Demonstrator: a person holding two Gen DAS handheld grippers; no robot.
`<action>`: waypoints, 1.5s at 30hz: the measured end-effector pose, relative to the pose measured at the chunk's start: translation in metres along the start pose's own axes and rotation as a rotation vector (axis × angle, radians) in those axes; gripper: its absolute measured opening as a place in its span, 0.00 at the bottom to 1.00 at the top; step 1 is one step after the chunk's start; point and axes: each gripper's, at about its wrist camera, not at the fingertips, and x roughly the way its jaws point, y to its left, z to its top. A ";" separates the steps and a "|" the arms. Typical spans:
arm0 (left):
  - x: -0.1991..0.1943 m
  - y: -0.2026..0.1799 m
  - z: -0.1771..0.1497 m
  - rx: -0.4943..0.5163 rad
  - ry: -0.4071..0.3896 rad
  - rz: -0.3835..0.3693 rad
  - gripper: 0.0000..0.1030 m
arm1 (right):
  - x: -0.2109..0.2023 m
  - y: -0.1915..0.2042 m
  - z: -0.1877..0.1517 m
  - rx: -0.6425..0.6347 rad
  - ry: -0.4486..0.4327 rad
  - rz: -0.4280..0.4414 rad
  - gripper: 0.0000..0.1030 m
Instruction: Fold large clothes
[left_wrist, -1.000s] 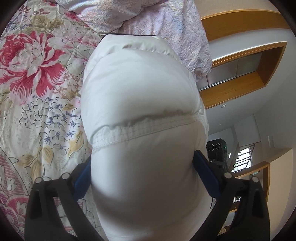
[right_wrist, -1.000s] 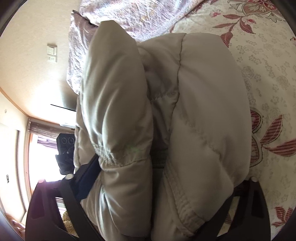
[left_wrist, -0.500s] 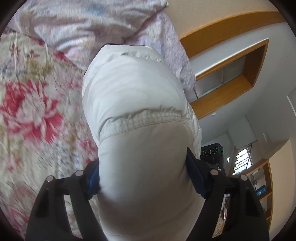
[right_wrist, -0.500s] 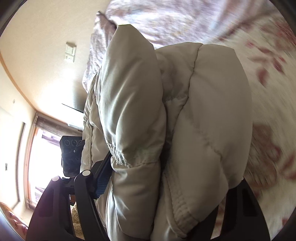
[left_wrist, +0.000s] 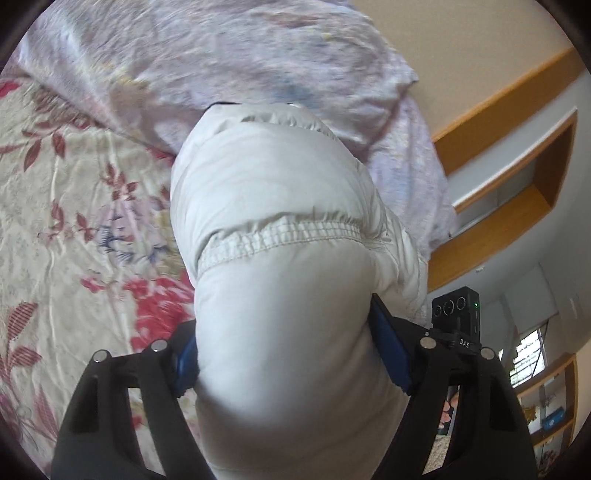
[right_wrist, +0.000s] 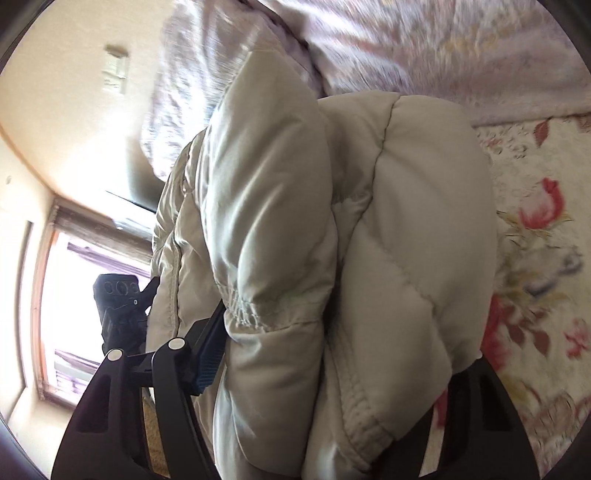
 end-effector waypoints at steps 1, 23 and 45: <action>0.001 0.008 0.001 -0.011 -0.007 -0.003 0.76 | 0.004 -0.002 0.003 0.001 -0.008 0.006 0.65; -0.048 -0.055 -0.009 0.371 -0.194 0.369 0.98 | -0.069 0.052 -0.033 -0.165 -0.307 -0.447 0.96; -0.001 -0.079 -0.020 0.475 -0.138 0.603 0.98 | 0.009 0.128 -0.016 -0.458 -0.446 -0.654 0.56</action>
